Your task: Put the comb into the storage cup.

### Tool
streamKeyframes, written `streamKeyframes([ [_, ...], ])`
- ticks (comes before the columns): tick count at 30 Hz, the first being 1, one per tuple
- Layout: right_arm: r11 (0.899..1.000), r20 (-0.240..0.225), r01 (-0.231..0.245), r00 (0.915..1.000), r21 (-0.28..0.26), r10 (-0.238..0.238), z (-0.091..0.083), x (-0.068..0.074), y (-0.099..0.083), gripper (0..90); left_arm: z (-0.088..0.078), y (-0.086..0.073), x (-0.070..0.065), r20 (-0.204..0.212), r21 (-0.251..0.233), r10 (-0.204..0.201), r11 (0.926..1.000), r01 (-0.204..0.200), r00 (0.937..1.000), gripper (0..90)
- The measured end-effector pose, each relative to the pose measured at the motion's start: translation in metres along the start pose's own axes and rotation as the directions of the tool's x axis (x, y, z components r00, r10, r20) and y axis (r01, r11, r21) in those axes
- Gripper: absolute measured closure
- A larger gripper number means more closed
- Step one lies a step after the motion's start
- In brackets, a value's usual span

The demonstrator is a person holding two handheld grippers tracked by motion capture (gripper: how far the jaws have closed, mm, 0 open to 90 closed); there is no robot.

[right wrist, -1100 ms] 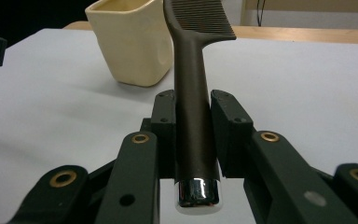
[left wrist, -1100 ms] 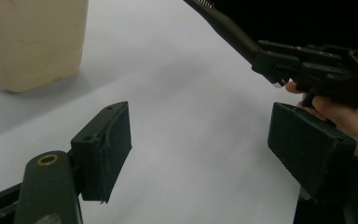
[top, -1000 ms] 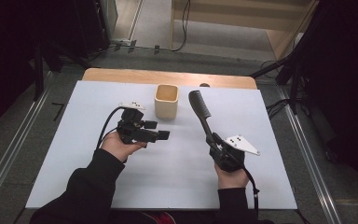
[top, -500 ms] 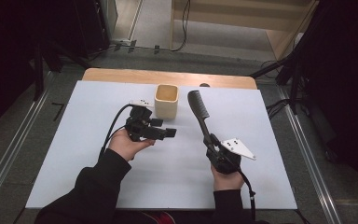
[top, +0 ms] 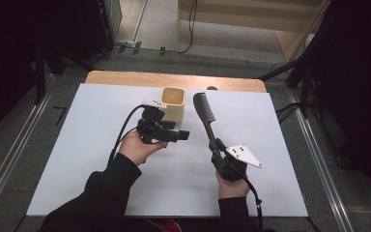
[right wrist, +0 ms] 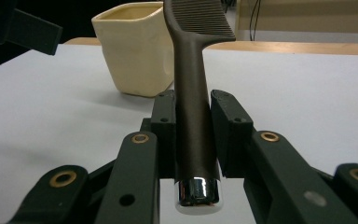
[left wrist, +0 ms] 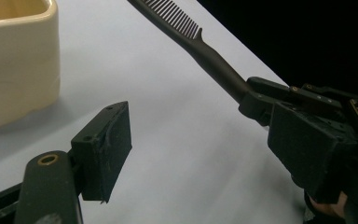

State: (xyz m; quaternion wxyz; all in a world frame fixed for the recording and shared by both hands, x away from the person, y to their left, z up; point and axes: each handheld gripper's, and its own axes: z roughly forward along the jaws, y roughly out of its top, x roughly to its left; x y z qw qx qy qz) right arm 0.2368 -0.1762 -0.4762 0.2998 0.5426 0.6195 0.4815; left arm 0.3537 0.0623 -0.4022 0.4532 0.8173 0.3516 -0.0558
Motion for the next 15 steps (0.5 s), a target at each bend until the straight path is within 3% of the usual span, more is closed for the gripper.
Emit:
streamKeyframes([
  [6,1.0,0.002,-0.01,0.9999,-0.01,0.01,0.002,0.003,-0.001,70.3,0.006,0.004,-0.003,-0.025,-0.008,0.007,0.9999,-0.008,0.9997,22.0],
  [15,0.999,0.005,-0.021,0.9998,-0.026,0.021,0.004,0.007,-0.002,70.3,0.016,0.01,-0.008,-0.022,-0.007,-0.003,1.0,0.003,0.9998,22.9],
])
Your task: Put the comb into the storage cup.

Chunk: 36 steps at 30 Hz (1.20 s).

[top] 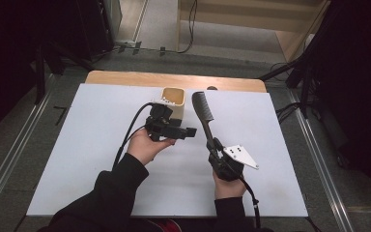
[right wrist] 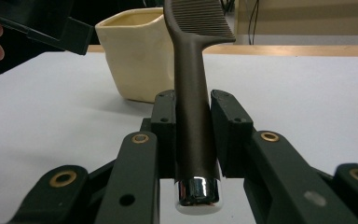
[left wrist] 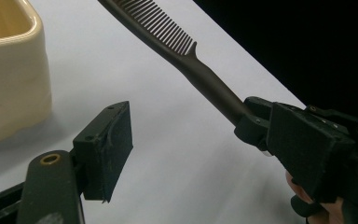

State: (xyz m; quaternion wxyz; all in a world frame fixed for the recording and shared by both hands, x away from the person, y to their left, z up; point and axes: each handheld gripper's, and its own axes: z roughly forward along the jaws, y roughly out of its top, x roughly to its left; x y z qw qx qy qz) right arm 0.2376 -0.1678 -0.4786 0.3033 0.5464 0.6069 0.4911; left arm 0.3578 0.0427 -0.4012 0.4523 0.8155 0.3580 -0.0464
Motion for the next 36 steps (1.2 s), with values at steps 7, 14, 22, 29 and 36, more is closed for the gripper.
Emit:
streamKeyframes([
  [7,1.0,0.009,0.005,0.9999,-0.019,-0.004,0.001,0.003,-0.001,70.3,0.007,0.004,-0.004,-0.003,-0.007,-0.008,0.9999,0.008,1.0,22.9],
  [14,0.999,0.016,0.006,0.9999,-0.032,-0.005,0.002,0.006,-0.002,70.3,0.013,0.007,-0.007,0.003,-0.026,-0.016,0.9995,0.016,0.9999,23.3],
  [22,0.999,0.027,0.008,0.9996,-0.048,-0.006,0.002,0.009,-0.001,70.3,0.02,0.009,-0.008,-0.011,-0.019,-0.017,0.9997,0.017,0.9998,23.9],
  [29,0.998,0.03,0.007,0.9995,-0.056,-0.005,0.002,0.01,-0.001,70.3,0.025,0.012,-0.01,-0.008,-0.02,-0.011,0.9997,0.011,0.9999,25.0],
  [36,0.997,0.038,0.009,0.9993,-0.07,-0.007,0.002,0.012,-0.001,70.3,0.036,0.014,-0.014,-0.035,-0.011,-0.016,0.9998,0.015,0.9993,25.0],
])
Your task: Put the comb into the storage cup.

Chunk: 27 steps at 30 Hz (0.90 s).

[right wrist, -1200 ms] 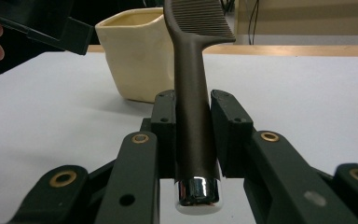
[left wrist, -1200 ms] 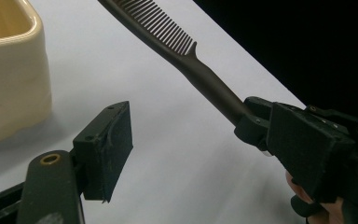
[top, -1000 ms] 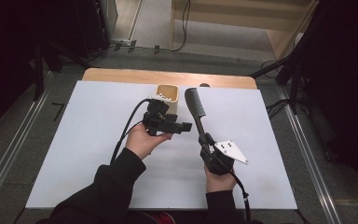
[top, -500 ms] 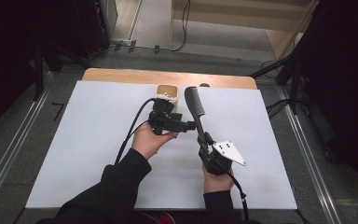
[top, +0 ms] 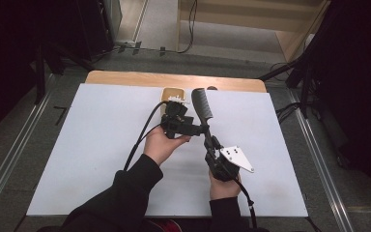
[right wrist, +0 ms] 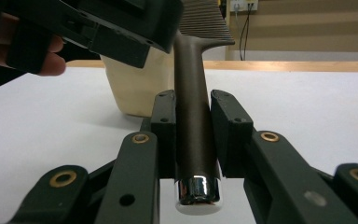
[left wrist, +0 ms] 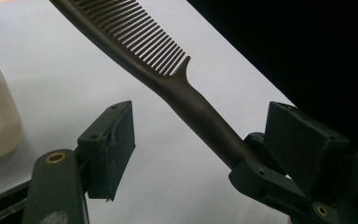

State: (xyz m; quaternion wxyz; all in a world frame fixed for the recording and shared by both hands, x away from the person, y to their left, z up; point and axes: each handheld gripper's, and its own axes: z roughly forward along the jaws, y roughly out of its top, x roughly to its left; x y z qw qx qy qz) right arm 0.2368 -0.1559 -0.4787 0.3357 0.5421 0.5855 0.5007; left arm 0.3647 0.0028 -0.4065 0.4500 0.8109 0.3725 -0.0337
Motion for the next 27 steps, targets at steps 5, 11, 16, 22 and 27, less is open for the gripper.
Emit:
streamKeyframes([
  [5,1.0,0.002,0.0,1.0,-0.001,0.0,0.0,0.002,0.0,70.3,0.005,0.001,0.0,-0.015,-0.007,-0.021,0.9998,0.021,0.9997,26.5],
  [11,1.0,0.002,0.001,1.0,-0.004,-0.001,0.0,0.003,0.0,70.3,0.01,0.001,-0.001,-0.041,-0.008,-0.022,0.9997,0.022,0.9989,26.8],
  [16,1.0,0.005,0.002,1.0,-0.01,-0.002,0.001,0.005,0.0,70.3,0.016,0.0,-0.002,-0.055,-0.012,-0.028,0.9995,0.028,0.9981,26.8],
  [22,1.0,0.011,0.001,0.9999,-0.014,-0.001,0.001,0.005,0.001,70.3,0.019,-0.001,-0.007,-0.066,-0.04,-0.031,0.9988,0.029,0.9973,30.1],
  [27,1.0,0.016,-0.002,0.9999,-0.016,0.002,0.001,0.005,0.001,70.3,0.02,-0.001,-0.007,-0.063,-0.044,-0.047,0.9981,0.044,0.9969,32.5],
])
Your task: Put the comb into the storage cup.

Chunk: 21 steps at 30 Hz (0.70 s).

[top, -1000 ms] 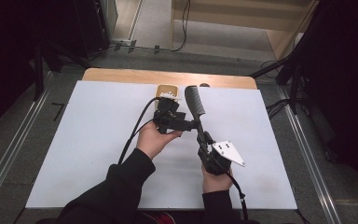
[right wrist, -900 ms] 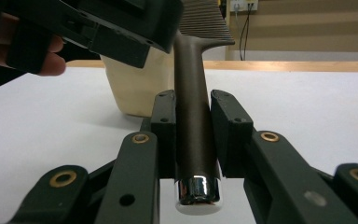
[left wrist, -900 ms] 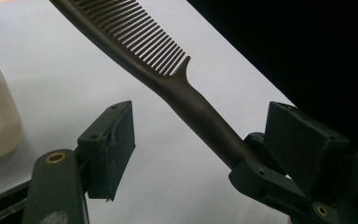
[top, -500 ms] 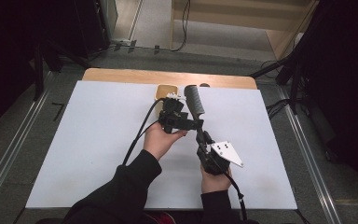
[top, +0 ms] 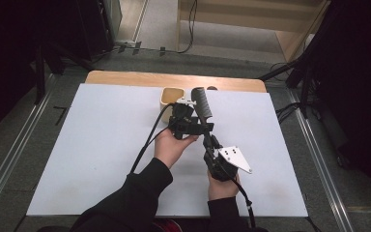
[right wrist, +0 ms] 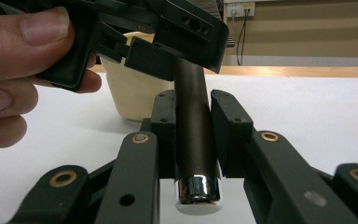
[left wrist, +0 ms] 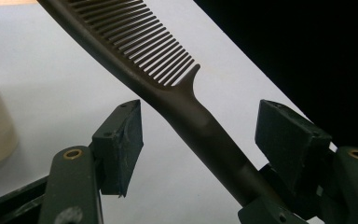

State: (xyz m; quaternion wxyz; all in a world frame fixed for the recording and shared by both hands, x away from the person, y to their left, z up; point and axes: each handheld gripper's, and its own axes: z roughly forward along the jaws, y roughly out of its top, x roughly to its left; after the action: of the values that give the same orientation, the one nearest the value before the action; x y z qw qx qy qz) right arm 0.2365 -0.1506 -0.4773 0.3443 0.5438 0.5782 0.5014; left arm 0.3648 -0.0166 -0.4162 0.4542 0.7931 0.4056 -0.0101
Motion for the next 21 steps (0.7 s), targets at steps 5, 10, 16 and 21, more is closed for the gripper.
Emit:
streamKeyframes([
  [5,1.0,0.004,0.002,1.0,-0.004,-0.002,0.0002,0.0004,-0.0001,70.3,0.0014,0.0002,0.0008,0.008,0.005,-0.023,0.9997,0.023,0.9997,32.5],
  [10,1.0,0.006,0.004,1.0,-0.006,-0.004,0.0004,0.0008,-0.0002,70.3,0.0038,-0.0004,0.0004,0.01,0.018,-0.046,0.9988,0.046,0.9989,35.6],
  [16,1.0,0.009,0.007,0.9999,-0.011,-0.007,0.0004,0.0015,-0.0004,70.3,0.0054,-0.0031,-0.003,-0.01,0.015,-0.058,0.9982,0.058,0.9983,45.4],
  [21,1.0,0.01,0.004,0.9999,-0.012,-0.004,0.0006,0.0022,-0.0005,70.3,0.0069,-0.0047,-0.0006,0.023,0.027,-0.1,0.9947,0.099,0.9947,54.3],
])
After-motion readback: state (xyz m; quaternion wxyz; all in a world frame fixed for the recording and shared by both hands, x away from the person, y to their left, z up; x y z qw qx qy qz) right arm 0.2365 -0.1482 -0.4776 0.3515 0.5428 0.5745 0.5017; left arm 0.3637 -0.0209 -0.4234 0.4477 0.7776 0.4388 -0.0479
